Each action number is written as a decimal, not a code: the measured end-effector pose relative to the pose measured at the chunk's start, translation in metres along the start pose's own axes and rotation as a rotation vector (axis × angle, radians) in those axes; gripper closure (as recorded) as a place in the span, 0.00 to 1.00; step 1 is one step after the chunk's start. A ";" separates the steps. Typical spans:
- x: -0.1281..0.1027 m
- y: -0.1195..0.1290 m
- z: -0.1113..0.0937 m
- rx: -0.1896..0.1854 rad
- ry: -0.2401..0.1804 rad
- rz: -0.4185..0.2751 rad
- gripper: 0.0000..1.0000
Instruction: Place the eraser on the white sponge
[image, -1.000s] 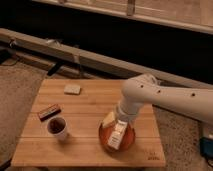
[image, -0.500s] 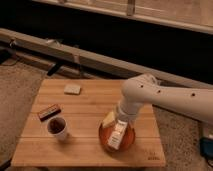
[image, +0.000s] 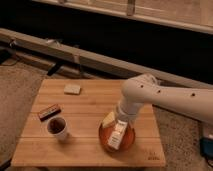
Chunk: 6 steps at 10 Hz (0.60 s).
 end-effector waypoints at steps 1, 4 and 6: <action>0.000 0.000 0.000 0.000 0.000 0.000 0.20; 0.000 0.000 0.000 0.000 0.000 0.000 0.20; 0.000 0.000 0.000 -0.007 -0.003 -0.004 0.20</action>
